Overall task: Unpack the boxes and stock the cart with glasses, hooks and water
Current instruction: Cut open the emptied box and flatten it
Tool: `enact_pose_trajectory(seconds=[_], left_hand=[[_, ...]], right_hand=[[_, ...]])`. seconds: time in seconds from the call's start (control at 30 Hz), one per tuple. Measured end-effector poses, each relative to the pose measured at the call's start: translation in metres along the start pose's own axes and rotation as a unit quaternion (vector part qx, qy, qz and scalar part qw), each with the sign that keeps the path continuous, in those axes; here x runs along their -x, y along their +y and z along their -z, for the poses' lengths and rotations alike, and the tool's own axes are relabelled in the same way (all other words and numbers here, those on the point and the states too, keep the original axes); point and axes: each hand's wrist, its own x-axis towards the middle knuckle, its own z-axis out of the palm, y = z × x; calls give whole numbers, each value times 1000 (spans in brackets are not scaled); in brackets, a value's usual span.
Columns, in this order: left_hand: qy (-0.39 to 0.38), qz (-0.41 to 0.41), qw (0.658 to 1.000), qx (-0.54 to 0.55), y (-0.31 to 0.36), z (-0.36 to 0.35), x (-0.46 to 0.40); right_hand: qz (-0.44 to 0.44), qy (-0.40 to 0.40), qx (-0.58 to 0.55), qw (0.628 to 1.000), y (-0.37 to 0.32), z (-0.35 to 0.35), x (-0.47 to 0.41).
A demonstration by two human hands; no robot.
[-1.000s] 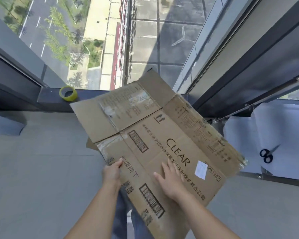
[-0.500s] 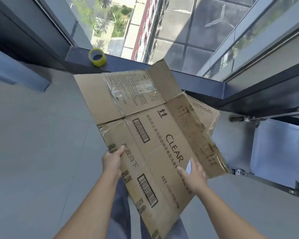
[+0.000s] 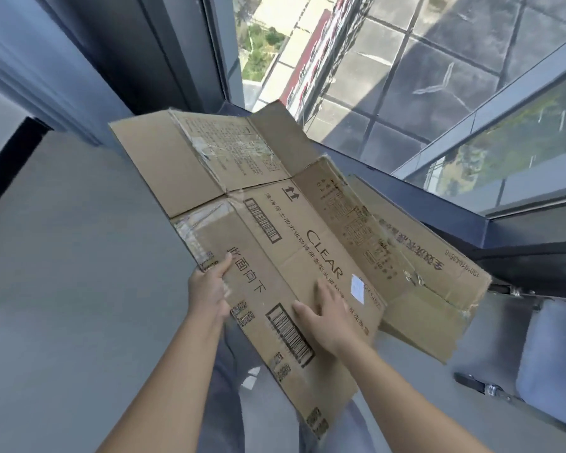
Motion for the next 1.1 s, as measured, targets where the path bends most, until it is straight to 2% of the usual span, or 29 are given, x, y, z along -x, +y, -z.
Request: enact_pose_trajectory(seconds=[0.2, 0.4, 0.57, 0.73, 0.97, 1.03, 1.07, 1.1], left_hand=[[29, 6, 998, 60, 77, 71, -85], [48, 52, 996, 55, 106, 125, -168], [64, 97, 987, 107, 121, 172, -194], [73, 83, 983, 149, 128, 157, -216], [37, 98, 972, 212, 111, 136, -231], [52, 126, 981, 140, 96, 139, -241], [84, 155, 983, 49, 89, 140, -247], [128, 184, 973, -48, 82, 142, -253]], right_hand=[[105, -25, 163, 981, -109, -63, -18], [185, -66, 258, 946, -181, -120, -64], [228, -80, 333, 911, -210, -158, -93], [223, -96, 373, 896, -228, -172, -118], [273, -16, 412, 869, -218, -171, -151], [283, -39, 466, 838, -207, -176, -162], [269, -74, 488, 827, -200, -179, -169], [216, -137, 499, 828, -195, -182, -175]])
